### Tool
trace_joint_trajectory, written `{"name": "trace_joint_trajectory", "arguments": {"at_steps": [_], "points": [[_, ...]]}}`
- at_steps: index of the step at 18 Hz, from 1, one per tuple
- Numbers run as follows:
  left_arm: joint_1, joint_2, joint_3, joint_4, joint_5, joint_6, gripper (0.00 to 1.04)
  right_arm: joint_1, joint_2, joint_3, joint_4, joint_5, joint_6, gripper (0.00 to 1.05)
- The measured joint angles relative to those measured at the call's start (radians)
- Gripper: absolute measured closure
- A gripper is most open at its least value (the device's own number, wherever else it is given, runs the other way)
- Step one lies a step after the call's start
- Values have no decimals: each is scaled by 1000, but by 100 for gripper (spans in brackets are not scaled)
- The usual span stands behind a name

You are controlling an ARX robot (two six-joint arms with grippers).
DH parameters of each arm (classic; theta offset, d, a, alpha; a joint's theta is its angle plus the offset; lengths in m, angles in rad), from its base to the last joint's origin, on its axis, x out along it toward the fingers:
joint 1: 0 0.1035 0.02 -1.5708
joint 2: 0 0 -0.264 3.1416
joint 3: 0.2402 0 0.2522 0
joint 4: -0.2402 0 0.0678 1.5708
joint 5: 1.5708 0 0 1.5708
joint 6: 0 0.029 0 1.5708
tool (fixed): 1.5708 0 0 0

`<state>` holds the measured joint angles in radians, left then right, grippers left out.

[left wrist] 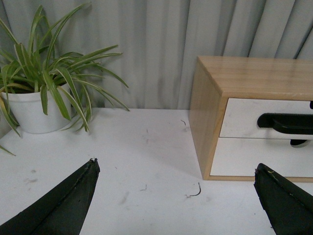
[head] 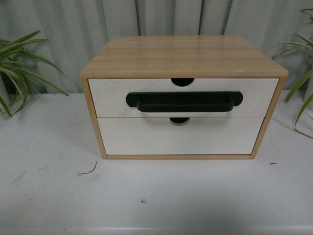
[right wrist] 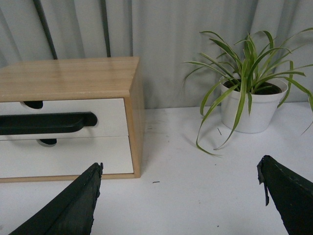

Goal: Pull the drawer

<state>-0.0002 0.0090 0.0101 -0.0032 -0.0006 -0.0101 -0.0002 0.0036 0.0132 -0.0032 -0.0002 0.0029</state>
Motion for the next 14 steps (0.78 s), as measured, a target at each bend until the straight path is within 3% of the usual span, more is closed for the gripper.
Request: {"name": "trace_joint_trajectory", "arguments": {"at_steps": [14], "points": [[0,0,0,0,0,0,7,0,0,0,0,0,0,6]]}}
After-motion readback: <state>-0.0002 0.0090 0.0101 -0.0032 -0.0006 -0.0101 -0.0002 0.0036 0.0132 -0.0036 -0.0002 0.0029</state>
